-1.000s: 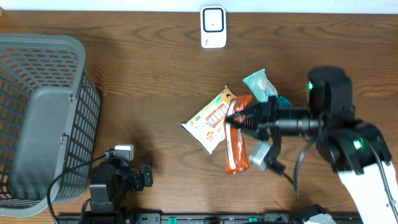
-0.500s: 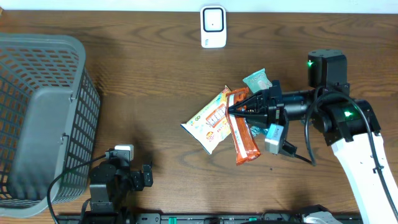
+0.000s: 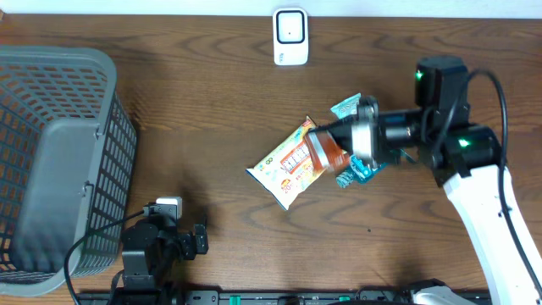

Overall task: Scan the item barcode
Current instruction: 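Raise the red bar up under the scanner with the right gripper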

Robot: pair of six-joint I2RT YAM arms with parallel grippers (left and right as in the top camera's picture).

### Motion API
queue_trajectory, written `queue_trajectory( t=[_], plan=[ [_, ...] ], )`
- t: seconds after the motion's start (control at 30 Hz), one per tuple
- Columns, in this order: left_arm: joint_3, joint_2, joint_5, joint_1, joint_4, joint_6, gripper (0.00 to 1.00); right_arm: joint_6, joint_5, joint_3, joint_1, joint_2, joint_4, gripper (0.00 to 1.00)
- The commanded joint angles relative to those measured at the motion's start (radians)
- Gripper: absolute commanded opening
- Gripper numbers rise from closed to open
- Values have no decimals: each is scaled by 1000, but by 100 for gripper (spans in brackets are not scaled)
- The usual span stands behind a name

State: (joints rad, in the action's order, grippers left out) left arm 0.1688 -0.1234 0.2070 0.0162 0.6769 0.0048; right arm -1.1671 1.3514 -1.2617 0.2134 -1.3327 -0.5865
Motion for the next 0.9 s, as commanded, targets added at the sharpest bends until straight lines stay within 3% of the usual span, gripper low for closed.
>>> queue_trajectory(
  t=[0.0, 0.07, 0.33, 0.4, 0.53, 0.87],
  plan=[
    [-5, 2, 2, 0, 12, 10, 98, 602, 9, -14, -2, -48, 58, 2],
    [-5, 2, 2, 0, 13, 10, 98, 755, 9, -14, -2, -74, 77, 2],
    [-5, 2, 2, 0, 13, 10, 98, 917, -4, -13, 11, -138, 30, 2],
    [-5, 2, 2, 0, 13, 10, 98, 1030, -34, -13, 15, -156, 60, 1],
    [-5, 2, 2, 0, 13, 10, 98, 1459, -227, -13, 17, -226, 195, 2],
    [-5, 2, 2, 0, 13, 10, 98, 1855, -338, -14, 16, -467, 621, 2]
  ],
)
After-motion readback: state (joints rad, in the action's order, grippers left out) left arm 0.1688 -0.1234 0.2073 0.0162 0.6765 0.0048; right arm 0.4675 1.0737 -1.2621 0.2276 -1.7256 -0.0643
